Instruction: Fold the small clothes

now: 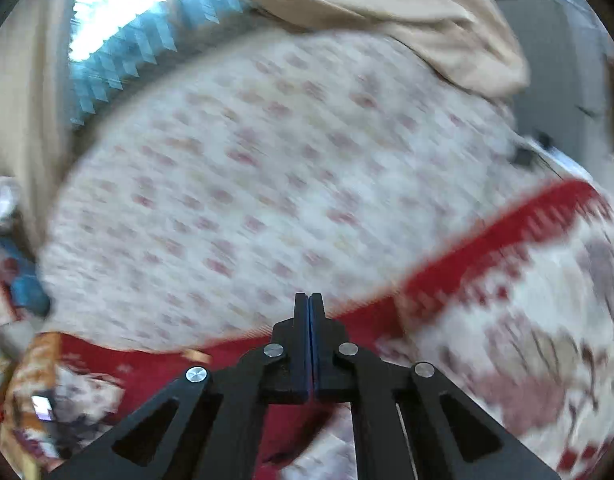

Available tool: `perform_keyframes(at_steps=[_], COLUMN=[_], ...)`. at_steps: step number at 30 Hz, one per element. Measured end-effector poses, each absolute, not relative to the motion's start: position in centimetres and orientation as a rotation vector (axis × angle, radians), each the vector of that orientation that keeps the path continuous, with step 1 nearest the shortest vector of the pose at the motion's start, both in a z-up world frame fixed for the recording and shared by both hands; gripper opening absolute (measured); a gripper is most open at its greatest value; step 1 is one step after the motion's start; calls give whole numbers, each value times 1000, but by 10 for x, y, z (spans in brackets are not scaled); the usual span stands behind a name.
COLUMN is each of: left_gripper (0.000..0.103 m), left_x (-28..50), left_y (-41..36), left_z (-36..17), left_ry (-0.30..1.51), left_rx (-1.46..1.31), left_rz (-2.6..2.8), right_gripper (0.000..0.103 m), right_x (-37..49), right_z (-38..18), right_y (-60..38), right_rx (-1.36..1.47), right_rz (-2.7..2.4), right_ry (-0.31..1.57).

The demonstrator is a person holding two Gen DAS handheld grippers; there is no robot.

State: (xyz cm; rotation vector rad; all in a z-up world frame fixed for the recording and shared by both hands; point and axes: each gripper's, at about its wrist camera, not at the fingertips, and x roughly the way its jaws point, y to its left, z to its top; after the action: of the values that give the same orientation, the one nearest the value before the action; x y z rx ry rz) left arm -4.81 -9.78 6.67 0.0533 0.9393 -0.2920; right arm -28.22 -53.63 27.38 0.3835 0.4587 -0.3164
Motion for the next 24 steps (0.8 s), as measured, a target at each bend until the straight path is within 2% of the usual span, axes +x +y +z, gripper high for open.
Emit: perform_keyframes(at_steps=[4, 8, 9, 10, 12, 15, 18, 20, 22, 24], left_gripper=[103, 103, 103, 103, 103, 103, 103, 103, 103, 103], left_x=[-46, -46, -46, -47, -49, -50, -51, -52, -53, -54], left_y=[-95, -94, -94, -93, -94, -95, -98, -101, -102, -104], left_z=[71, 71, 71, 72, 74, 74, 70, 66, 64, 63], left_ry=[933, 939, 938, 935, 930, 931, 945, 955, 958, 956], left_rx=[32, 37, 38, 39, 36, 32, 41, 51, 62, 75], left_rz=[-290, -288, -290, -294, -299, -301, -295, -295, -296, -298], right_gripper=[2, 5, 15, 32, 56, 57, 57, 57, 65, 66], right_x=[-242, -224, -228, -236, -258, -297, -333, -350, -361, -359], right_z=[305, 273, 253, 238, 195, 120, 67, 44, 27, 22], right_y=[-493, -459, -461, -467, -482, -513, -539, -548, -557, -556], right_rx=[300, 222, 246, 265, 313, 451, 591, 648, 739, 721], right_rz=[-126, -170, -194, -213, -303, -445, -546, -617, -634, -653], right_ry=[472, 598, 639, 666, 750, 902, 972, 975, 945, 881])
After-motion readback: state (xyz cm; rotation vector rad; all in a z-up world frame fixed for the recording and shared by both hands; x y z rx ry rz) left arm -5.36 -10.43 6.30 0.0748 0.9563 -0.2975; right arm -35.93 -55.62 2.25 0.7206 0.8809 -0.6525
